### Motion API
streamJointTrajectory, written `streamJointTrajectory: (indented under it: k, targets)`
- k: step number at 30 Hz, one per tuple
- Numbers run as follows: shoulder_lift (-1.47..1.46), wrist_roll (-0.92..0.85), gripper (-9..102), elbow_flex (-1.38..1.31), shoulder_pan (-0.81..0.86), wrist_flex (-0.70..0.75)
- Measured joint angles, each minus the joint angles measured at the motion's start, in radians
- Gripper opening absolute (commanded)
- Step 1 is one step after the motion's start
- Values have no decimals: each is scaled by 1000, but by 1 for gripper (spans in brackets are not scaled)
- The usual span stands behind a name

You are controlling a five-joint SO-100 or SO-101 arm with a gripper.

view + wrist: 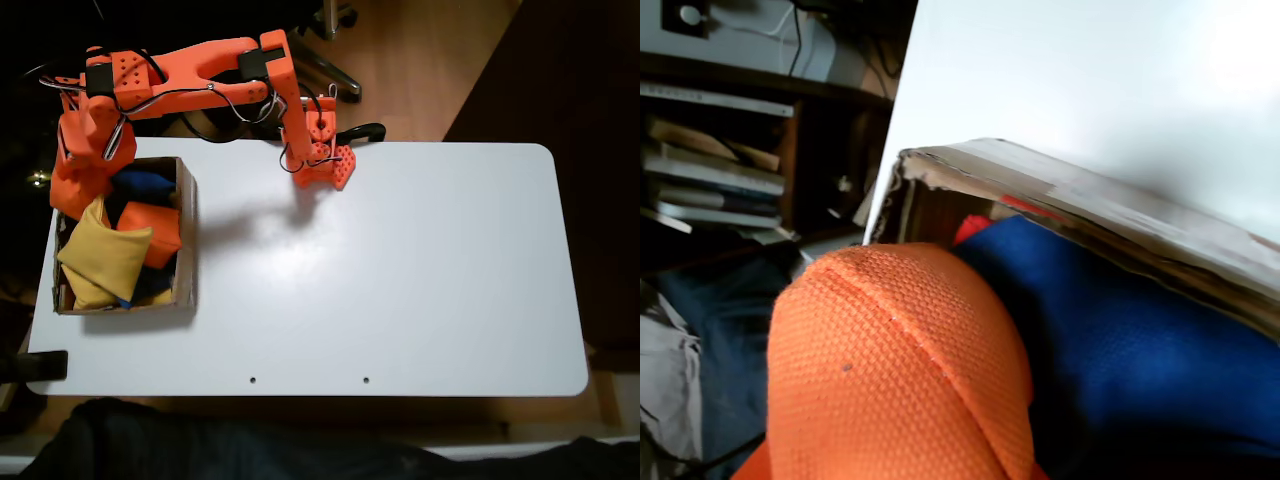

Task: Grasp a bag and put it in the box.

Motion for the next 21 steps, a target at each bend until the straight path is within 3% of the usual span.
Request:
streamJointTrajectory:
  k: [8,21]
  targets:
    - [83,-31,52,138,-5,-18]
    - [285,-38,56,255,-69,5]
